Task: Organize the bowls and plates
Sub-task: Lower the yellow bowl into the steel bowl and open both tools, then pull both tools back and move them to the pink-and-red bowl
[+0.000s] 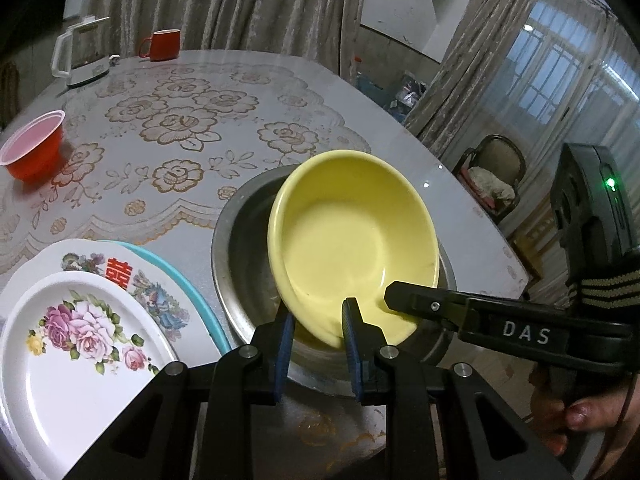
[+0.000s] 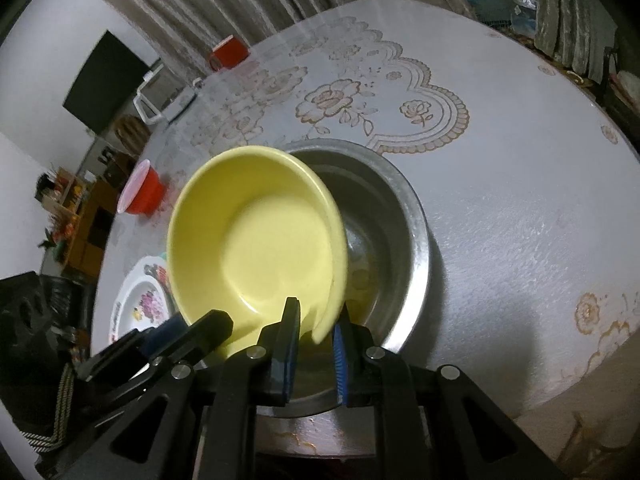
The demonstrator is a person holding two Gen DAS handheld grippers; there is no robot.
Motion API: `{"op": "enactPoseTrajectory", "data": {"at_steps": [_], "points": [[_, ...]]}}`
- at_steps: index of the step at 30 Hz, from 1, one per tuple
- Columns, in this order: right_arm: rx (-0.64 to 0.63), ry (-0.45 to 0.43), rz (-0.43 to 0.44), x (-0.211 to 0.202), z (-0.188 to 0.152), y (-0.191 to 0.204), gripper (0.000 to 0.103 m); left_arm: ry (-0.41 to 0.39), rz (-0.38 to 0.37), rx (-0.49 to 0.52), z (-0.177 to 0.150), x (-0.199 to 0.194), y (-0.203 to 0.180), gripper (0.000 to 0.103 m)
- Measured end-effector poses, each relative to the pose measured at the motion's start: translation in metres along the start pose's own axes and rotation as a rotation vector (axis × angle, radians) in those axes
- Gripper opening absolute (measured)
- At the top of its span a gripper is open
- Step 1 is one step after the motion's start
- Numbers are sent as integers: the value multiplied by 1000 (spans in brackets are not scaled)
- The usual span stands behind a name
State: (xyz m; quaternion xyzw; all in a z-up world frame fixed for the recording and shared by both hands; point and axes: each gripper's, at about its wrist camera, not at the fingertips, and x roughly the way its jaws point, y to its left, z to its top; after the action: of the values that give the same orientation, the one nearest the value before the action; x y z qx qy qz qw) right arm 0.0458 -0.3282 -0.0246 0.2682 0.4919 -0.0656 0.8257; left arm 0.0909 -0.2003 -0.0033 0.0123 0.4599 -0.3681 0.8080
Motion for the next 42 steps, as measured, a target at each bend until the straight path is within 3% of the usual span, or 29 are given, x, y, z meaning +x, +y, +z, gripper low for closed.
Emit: {"op": "enactPoseTrajectory", "data": {"at_steps": [9,11,19,25,28,31,35,42], "points": [[-3,70,-80,10,13,4,18,27,-4,-17,5,2,4,31],[28,66,-84,10,14,3,21,27,-8,-20,7,3,3,37],[24,17,-136,8,13,8,24,23,-25,-18,8,1,1,49],[58,-24,-131,1,16,3,24,29,-37,1,9,0,-4,59],[64,-62,-139,-8,16,3,26,16,-51,-1,8,-6,-4,70],[64,-90,-131,-15,18,0,28,19,-50,-10,10,-10,-4,72],[81,-96,-100,-18,17,-2,28,11,-35,-48,10,-15,4,82],[63,-82,-58,-13,12,5,28,23,-31,-93,8,-18,15,82]]}}
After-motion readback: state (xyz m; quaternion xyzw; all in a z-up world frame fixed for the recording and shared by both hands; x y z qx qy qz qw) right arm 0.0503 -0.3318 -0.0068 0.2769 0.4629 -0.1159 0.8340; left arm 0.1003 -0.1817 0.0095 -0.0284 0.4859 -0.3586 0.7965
